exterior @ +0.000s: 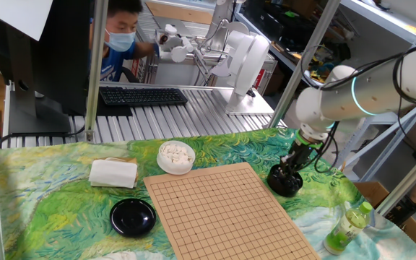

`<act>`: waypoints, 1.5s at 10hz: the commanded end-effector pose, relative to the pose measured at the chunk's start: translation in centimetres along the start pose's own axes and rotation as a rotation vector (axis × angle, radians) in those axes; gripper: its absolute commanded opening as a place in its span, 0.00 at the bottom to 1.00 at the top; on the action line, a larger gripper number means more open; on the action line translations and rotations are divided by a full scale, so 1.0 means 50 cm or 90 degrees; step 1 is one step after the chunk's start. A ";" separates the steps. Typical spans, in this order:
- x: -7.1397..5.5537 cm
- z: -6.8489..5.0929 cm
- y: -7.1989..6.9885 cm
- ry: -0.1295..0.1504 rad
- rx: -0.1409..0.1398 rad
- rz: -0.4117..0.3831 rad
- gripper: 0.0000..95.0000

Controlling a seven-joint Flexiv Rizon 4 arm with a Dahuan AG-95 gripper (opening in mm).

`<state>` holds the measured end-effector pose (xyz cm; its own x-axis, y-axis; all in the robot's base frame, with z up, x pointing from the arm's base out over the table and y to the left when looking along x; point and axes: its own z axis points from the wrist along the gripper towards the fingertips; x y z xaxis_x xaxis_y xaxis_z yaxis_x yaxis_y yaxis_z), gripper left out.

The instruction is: Play the first move as black on the 3-4 point in the upper right corner of the Go board

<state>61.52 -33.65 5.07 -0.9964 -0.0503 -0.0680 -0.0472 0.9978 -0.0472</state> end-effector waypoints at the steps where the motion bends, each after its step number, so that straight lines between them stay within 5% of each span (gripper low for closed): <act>1: -0.007 -0.001 -0.002 0.001 -0.001 -0.004 0.20; 11: 0.020 0.023 0.001 -0.002 -0.004 0.005 0.20; 12: 0.022 0.023 0.001 -0.002 -0.004 0.006 0.00; 15: 0.024 0.024 0.001 -0.003 -0.002 0.009 0.00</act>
<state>60.41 -33.72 3.81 -0.9967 -0.0323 -0.0740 -0.0293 0.9987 -0.0413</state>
